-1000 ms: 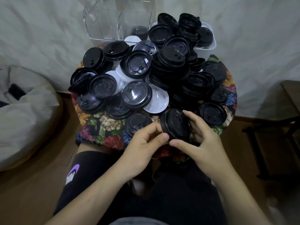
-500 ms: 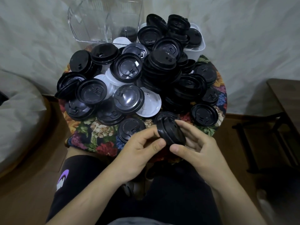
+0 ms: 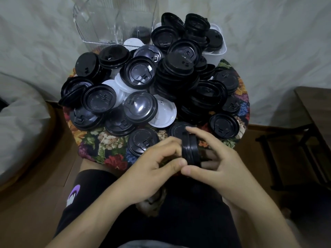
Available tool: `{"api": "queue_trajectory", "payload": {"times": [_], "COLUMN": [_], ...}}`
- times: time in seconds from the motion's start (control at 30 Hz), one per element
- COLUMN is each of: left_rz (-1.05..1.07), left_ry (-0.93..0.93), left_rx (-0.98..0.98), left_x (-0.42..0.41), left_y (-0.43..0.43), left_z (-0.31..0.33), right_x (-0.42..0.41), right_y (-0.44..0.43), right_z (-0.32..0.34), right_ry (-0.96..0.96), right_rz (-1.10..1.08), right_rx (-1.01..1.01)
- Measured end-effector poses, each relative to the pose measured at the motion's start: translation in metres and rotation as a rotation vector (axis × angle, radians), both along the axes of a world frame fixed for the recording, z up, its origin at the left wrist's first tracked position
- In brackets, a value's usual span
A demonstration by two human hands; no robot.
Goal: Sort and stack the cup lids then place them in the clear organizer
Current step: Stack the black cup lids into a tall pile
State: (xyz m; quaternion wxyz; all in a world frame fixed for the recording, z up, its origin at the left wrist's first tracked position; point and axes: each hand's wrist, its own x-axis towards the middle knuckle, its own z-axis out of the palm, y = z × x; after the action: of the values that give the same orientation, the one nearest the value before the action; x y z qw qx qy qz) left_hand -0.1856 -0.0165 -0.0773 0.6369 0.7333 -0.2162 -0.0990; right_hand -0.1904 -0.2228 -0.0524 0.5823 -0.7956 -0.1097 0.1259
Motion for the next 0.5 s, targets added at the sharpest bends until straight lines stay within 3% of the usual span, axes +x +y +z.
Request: {"api": "queue_trajectory", "payload": {"times": [0.4, 0.5], "left_rz": [0.056, 0.067], "left_ry": [0.065, 0.092], "left_rx": [-0.061, -0.103], "left_x": [0.022, 0.024], "left_y": [0.007, 0.004], "left_z": [0.0, 0.001], "right_x": [0.028, 0.027], "right_y": [-0.018, -0.017], "right_z": [0.019, 0.02], "right_ry": [0.051, -0.05], "right_rz": [0.027, -0.024], "right_rx": [0.068, -0.025]}}
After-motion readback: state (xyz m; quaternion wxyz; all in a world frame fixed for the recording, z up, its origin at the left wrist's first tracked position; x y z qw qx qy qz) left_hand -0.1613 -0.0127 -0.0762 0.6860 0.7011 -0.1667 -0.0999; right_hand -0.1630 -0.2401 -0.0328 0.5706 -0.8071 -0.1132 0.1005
